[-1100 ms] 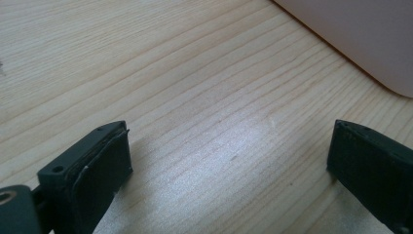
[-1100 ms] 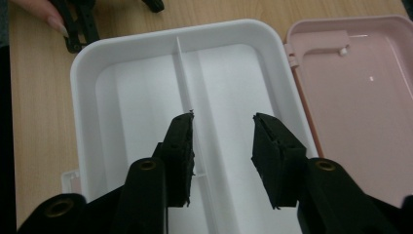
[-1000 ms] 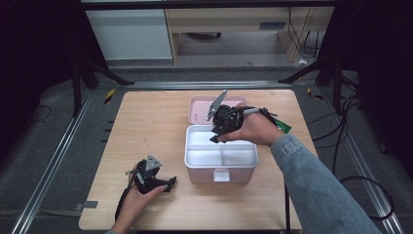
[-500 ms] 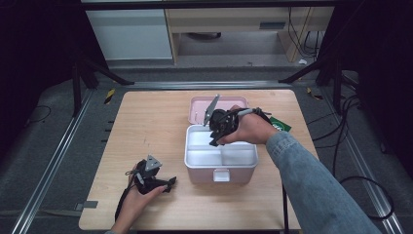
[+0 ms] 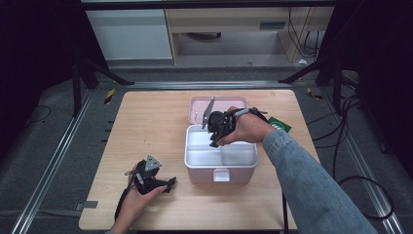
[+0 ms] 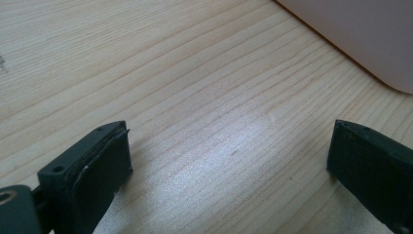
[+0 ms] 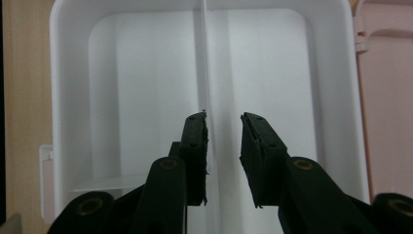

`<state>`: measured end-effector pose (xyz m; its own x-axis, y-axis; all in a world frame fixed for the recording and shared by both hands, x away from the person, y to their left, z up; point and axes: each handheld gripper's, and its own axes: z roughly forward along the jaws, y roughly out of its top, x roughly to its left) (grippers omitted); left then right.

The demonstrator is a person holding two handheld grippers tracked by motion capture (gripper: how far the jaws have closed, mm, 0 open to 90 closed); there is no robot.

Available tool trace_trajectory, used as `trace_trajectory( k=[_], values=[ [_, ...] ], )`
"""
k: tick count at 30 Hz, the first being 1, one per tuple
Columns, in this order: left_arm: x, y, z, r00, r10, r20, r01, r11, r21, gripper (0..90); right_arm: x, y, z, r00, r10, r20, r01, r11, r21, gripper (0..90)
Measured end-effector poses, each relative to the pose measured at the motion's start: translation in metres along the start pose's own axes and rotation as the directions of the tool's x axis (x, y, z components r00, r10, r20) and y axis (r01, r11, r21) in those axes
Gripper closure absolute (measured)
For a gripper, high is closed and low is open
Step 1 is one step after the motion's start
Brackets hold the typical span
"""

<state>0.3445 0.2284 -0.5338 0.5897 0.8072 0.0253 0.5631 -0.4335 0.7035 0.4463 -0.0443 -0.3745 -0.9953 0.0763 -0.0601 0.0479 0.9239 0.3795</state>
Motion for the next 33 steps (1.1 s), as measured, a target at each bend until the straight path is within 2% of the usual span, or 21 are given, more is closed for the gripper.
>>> trace_trajectory(
  k=[1,13,19,33],
  values=[
    [0.000,0.000,0.000,1.0000,0.000,0.000,0.000,1.0000,0.000,1.5,0.000,0.000,0.001,1.0000,-0.008,-0.004,0.008,1.000,0.015,73.5],
    [0.000,-0.001,-0.001,1.0000,-0.002,0.000,0.002,1.0000,0.003,1.6,0.001,0.004,0.004,0.9994,-0.028,-0.022,0.029,0.998,0.048,77.1],
    [0.000,-0.001,-0.001,1.0000,-0.002,0.000,0.002,1.0000,0.003,1.6,0.002,0.007,0.013,0.9979,-0.048,-0.043,0.052,0.994,0.092,78.9],
    [0.000,-0.001,-0.001,1.0000,-0.001,0.000,0.001,1.0000,0.003,1.5,0.001,0.006,0.018,0.9964,-0.069,-0.049,0.075,0.988,0.137,82.8]
  ],
)
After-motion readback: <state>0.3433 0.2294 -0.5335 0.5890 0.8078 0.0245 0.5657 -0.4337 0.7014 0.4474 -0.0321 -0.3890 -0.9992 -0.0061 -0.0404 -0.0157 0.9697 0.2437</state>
